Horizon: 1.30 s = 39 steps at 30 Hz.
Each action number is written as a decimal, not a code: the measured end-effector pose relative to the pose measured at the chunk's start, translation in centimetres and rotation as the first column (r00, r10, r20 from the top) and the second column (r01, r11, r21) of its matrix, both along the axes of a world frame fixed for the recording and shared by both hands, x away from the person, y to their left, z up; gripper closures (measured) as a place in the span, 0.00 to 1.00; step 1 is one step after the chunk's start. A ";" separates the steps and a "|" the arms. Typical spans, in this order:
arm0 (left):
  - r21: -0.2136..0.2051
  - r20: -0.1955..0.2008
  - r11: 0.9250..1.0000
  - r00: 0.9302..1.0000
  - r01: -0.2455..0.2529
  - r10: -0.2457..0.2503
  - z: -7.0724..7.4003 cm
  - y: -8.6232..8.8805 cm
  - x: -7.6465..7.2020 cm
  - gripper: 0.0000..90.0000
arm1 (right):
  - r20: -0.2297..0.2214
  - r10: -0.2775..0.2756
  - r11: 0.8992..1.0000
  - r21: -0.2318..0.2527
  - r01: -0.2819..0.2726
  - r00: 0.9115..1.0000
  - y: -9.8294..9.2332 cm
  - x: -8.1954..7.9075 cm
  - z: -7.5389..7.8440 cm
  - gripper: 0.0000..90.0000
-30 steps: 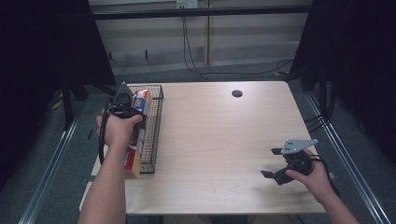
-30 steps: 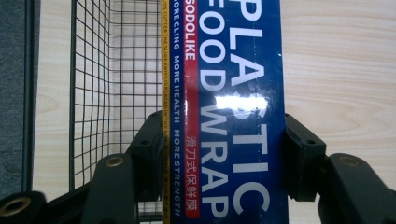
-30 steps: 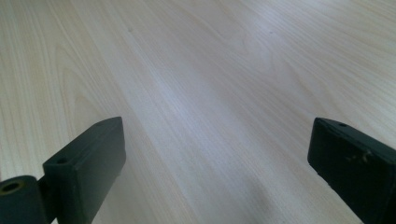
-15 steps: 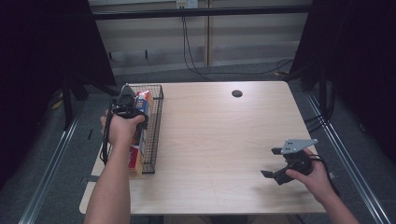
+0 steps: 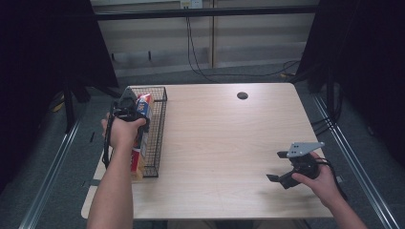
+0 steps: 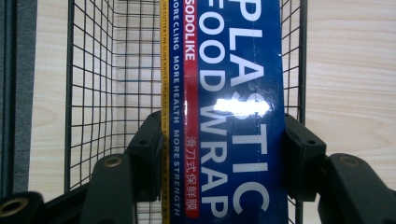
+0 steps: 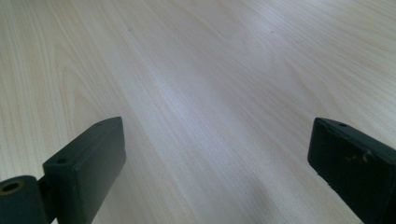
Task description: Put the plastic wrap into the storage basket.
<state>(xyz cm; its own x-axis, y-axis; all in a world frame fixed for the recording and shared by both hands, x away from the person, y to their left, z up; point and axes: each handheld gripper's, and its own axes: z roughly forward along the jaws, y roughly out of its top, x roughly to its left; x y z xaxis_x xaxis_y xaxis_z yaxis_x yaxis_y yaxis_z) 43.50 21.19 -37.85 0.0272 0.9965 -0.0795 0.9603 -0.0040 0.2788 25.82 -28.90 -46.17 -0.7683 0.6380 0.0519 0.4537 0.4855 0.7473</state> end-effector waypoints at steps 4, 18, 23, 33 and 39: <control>0.006 -0.004 1.000 1.000 0.006 -0.006 -0.4 0.1 0.2 0.47 | 0.002 0.000 1.000 -0.003 0.000 1.000 0.0 0.0 0.0 0.05; 0.013 -0.038 1.000 0.999 -0.017 0.018 -1.5 0.0 0.5 0.47 | 0.000 0.004 1.000 -0.004 -0.004 1.000 0.1 0.0 -0.1 0.05; 0.009 -0.055 1.000 0.998 -0.013 0.014 -2.1 0.1 0.5 0.46 | -0.002 0.002 1.000 -0.005 -0.002 1.000 0.1 0.0 -0.1 0.05; 0.010 -0.059 1.000 0.998 -0.012 0.013 -2.1 0.0 0.6 0.45 | -0.003 0.003 1.000 -0.005 -0.003 1.000 0.1 0.0 -0.1 0.05; -0.023 -0.022 0.999 0.999 -0.030 0.029 -1.0 0.2 0.3 0.43 | -0.002 0.007 1.000 -0.005 -0.007 1.000 0.3 0.1 -0.1 0.05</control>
<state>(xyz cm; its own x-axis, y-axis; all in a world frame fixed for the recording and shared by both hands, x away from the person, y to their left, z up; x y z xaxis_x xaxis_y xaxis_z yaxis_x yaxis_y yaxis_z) 43.84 21.41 -38.86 -0.0043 0.9947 -0.1026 0.9658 0.0307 0.2575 25.92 -28.59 -46.26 -0.7726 0.6330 0.0503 0.4515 0.4920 0.7444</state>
